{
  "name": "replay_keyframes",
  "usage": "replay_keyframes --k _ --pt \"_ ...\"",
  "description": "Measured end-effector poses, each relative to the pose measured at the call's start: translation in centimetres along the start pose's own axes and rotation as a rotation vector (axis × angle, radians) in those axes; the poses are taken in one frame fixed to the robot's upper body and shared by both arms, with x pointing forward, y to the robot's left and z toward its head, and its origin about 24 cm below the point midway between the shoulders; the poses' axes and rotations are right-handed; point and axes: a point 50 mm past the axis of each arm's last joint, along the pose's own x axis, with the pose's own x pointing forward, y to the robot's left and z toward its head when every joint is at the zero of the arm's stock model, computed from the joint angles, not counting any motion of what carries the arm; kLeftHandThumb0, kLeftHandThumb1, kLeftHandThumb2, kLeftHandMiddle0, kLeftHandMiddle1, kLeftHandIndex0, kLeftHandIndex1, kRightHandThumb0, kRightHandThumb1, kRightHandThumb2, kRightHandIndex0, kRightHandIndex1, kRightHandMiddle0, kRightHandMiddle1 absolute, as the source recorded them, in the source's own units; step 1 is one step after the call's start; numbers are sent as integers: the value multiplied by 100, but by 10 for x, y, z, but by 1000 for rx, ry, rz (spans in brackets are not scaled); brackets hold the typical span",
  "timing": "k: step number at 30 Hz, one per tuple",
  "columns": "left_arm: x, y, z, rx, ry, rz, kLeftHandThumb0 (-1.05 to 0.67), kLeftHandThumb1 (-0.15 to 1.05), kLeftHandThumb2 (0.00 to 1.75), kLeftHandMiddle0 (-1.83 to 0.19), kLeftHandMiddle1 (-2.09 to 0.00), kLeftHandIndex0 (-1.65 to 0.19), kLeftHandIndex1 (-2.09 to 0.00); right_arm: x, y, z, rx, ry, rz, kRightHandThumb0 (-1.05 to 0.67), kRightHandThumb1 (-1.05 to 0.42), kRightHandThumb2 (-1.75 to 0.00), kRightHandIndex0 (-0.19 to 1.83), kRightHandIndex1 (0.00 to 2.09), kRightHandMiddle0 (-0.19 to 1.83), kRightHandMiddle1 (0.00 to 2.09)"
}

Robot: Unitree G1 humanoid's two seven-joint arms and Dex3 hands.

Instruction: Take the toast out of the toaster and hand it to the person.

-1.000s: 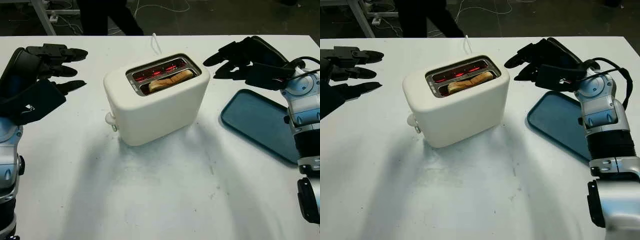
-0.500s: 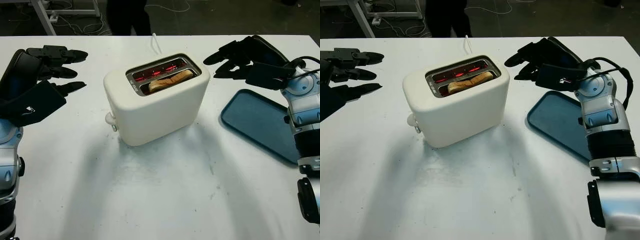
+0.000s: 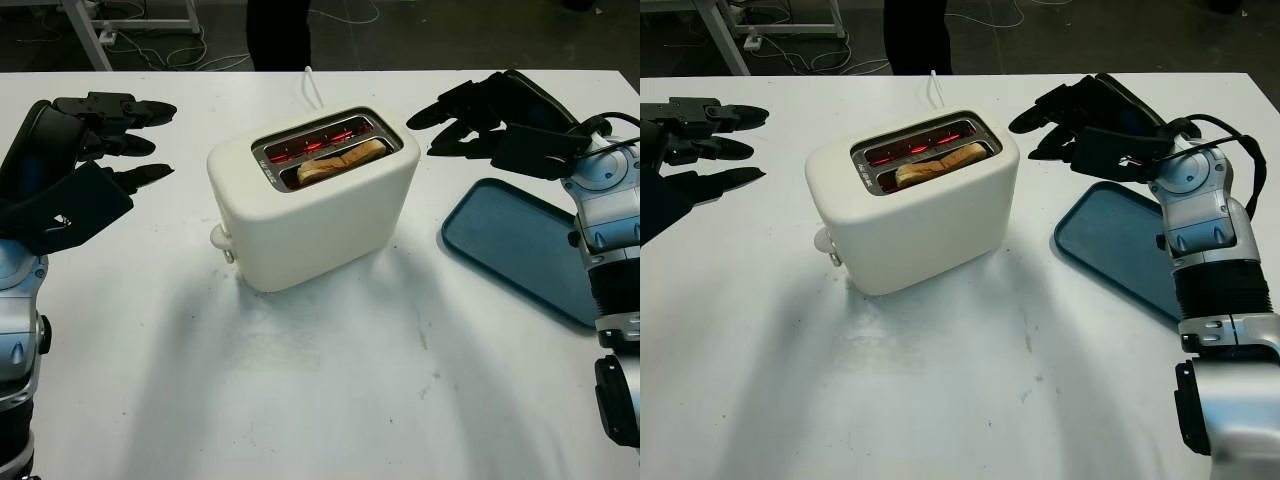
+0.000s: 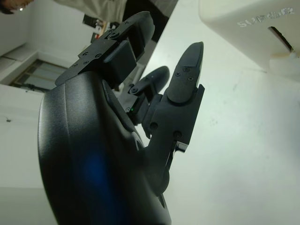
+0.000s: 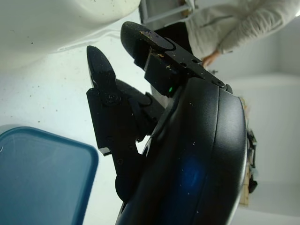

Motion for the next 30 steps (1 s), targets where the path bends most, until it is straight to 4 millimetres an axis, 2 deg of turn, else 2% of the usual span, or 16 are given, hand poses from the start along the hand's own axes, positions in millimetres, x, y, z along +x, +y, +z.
replay_keyframes --k 18,30 --pt "-4 -2 -1 -10 -11 3 -20 84 0 -71 -48 -85 -1 -4 -4 -4 60 -8 -28 -38 -84 0 80 65 95 1" --pt "-3 -2 -1 -10 -10 2 -19 84 0 -70 -48 -84 0 -4 -4 -5 64 -3 -27 -38 -84 0 77 71 96 1"
